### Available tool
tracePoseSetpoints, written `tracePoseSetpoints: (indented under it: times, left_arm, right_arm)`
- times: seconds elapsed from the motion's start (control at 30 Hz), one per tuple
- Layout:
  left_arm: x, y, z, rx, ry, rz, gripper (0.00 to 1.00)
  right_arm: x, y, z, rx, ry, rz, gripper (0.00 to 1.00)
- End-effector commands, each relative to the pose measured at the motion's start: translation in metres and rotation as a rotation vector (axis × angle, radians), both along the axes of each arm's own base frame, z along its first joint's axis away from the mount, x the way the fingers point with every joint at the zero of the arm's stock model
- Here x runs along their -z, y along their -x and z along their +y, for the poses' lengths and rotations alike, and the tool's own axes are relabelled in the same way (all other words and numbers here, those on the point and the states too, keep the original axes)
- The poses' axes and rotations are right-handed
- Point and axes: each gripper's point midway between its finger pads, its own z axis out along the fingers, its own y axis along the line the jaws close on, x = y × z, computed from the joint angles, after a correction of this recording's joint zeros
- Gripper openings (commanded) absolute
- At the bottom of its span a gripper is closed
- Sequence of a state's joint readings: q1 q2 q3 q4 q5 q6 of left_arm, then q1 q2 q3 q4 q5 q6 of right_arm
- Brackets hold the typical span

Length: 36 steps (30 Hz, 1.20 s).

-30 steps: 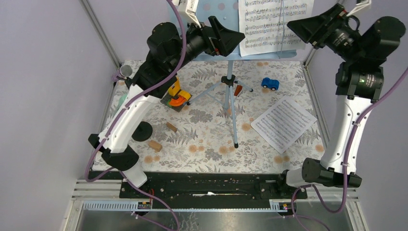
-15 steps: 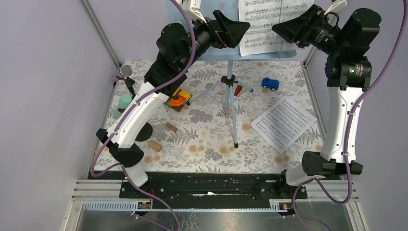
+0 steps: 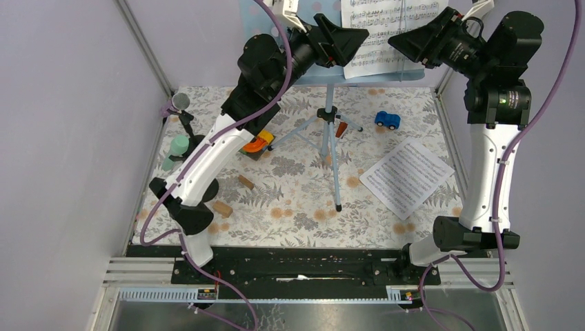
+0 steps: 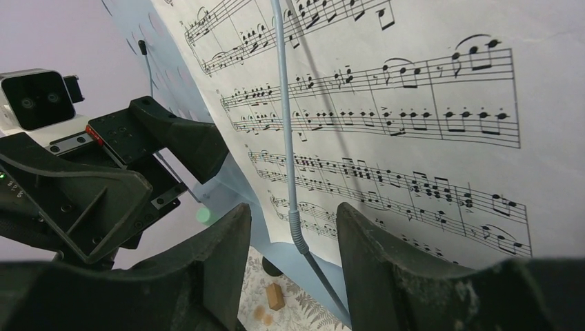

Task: Pack up the instrument practice props

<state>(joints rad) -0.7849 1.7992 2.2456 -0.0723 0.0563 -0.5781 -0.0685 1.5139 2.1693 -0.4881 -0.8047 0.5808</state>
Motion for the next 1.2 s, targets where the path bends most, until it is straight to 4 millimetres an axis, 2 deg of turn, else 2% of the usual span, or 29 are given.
tracePoseSetpoints:
  times: [0.0,0.13,0.4,0.53,0.73,0.8,0.87,0.97,1.17]
  left_arm:
    - [-0.018,0.002,-0.002,0.029,0.051,-0.056,0.84]
    - [-0.019,0.003,-0.007,0.057,0.061,-0.067,0.75]
    - [-0.024,0.003,-0.007,0.056,0.081,-0.08,0.37]
    - [-0.024,0.002,-0.006,0.046,0.081,-0.08,0.24]
    - [-0.024,-0.001,-0.003,0.024,0.078,-0.085,0.06]
    - [-0.024,-0.002,-0.003,0.018,0.078,-0.085,0.0]
    - [-0.025,-0.002,-0.001,0.011,0.08,-0.087,0.0]
    - [-0.024,-0.002,-0.001,0.007,0.075,-0.088,0.0]
    - [-0.022,-0.003,0.0,0.002,0.068,-0.084,0.0]
  right_arm:
    - [-0.018,0.013,0.006,-0.029,0.011,-0.076,0.55]
    - [-0.018,0.015,0.008,-0.039,0.004,-0.075,0.54]
    - [-0.023,0.018,0.01,-0.051,-0.007,-0.091,0.45]
    - [-0.024,0.017,0.01,-0.05,-0.008,-0.096,0.42]
    - [-0.031,0.017,0.008,-0.038,-0.018,-0.126,0.44]
    - [-0.034,0.016,0.008,-0.029,-0.021,-0.14,0.52]
    - [-0.038,0.016,0.007,-0.022,-0.025,-0.151,0.59]
    - [-0.042,0.015,0.007,-0.017,-0.037,-0.167,0.59]
    - [-0.051,0.015,0.008,-0.033,-0.057,-0.192,0.42]
